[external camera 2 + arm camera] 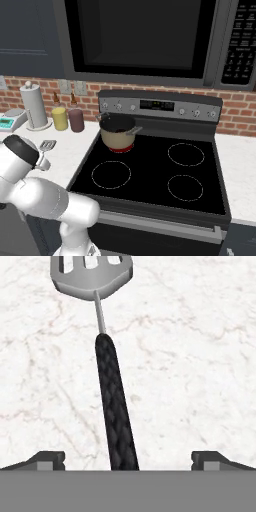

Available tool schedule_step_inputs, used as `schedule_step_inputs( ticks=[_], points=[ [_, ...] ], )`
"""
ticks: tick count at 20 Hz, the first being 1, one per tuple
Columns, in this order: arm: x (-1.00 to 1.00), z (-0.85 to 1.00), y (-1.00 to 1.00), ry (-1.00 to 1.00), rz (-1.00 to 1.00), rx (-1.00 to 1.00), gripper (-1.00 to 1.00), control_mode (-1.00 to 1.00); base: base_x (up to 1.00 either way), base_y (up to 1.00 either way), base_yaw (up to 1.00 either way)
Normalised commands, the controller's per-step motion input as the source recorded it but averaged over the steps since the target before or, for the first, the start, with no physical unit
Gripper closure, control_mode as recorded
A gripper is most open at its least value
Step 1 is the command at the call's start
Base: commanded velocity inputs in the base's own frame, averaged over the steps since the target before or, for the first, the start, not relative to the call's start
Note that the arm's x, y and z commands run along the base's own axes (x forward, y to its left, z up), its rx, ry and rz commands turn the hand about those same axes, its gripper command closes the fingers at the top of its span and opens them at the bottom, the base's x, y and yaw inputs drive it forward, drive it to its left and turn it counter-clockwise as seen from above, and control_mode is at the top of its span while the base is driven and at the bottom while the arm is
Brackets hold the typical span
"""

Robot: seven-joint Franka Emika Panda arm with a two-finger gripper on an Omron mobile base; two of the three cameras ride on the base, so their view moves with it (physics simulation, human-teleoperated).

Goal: Put the avocado and cucumber in the pot. Retrieve the spatula and lightly stir the vegetables in the pot.

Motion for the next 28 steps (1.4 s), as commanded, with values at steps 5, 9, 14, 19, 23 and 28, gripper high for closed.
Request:
schedule_step_inputs(
  ticks=[5,9,14,19,23,28],
  points=[
    [0.22,-0.08,0.1,0.0,0.0,0.0,-1.0,-1.0,0.0,0.0,0.0],
    [0.07,-0.28,0.02,0.0,0.0,-0.02,-1.0,-1.0,0.0,0.0,0.0],
    [0.0,-0.54,0.0,0.0,-0.02,-0.05,1.0,-1.0,0.0,0.0,0.0],
    [0.0,-0.51,0.0,0.0,-0.05,-0.02,1.0,-1.0,0.0,0.0,0.0],
    [-0.04,-0.29,-0.02,0.0,-0.05,0.0,1.0,-1.0,0.0,0.0,0.0],
    [-0.26,0.03,-0.16,0.0,-0.05,0.03,1.0,-1.0,0.0,0.0,0.0]
  ],
)
